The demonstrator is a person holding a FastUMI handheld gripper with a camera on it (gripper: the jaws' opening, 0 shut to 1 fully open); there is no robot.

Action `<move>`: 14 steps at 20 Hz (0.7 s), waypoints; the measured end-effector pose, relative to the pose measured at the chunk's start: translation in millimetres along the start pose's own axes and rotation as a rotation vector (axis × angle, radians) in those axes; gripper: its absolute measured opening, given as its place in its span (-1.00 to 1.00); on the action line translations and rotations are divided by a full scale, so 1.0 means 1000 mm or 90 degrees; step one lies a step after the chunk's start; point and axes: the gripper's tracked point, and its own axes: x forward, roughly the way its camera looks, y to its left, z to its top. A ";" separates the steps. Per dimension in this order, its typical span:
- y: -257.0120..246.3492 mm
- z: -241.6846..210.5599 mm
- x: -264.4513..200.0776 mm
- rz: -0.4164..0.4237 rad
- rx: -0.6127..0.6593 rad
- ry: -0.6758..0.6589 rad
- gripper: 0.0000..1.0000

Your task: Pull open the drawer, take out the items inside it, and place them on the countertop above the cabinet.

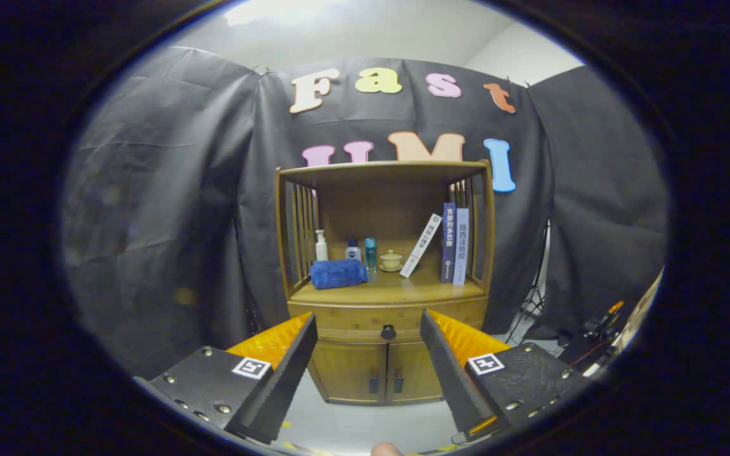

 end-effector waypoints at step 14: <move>-0.006 -0.003 0.005 -0.015 0.037 -0.024 0.95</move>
